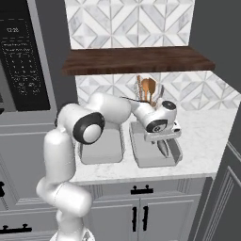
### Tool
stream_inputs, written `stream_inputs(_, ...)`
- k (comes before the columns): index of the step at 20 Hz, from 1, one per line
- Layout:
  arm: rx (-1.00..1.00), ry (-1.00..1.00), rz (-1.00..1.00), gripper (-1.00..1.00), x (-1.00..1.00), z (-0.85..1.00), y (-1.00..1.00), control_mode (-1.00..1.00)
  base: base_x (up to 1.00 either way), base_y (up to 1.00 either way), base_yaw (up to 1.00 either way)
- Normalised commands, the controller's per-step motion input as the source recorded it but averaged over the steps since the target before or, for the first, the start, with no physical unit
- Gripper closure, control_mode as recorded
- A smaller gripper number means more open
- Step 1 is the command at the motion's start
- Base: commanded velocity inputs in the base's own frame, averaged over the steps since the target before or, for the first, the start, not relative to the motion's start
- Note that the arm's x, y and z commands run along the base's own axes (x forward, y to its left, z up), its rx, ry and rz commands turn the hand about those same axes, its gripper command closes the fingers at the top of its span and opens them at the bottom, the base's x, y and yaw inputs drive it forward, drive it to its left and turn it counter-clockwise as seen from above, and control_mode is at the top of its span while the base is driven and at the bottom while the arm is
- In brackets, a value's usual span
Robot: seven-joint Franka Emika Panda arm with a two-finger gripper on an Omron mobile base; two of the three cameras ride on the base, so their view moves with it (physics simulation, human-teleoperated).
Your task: Place one broccoli and one fish in each tupperware on the nearby counter, to pack two identical lunches.
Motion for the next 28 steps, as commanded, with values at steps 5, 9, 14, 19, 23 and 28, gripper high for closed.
stream_inputs(5,-0.05,-0.03,0.0,-1.0,-0.67,0.97,0.35,-1.0,0.0,0.0,0.0)
stream_inputs(9,-0.06,0.0,0.0,-1.0,-0.85,0.96,0.47,-1.0,0.0,0.0,0.0)
stream_inputs(14,-0.01,0.0,-0.03,-1.0,-1.0,0.81,0.53,-1.0,0.0,0.0,0.0)
stream_inputs(19,0.0,-0.02,-0.06,-1.0,-0.92,0.73,0.71,-1.0,0.0,0.0,0.0)
stream_inputs(23,0.0,-0.08,-0.06,-1.0,-0.76,0.55,0.68,-1.0,0.0,0.0,0.0)
stream_inputs(28,0.0,-0.03,-0.04,-1.0,-0.45,0.35,0.32,1.0,-0.38,0.24,-0.03)
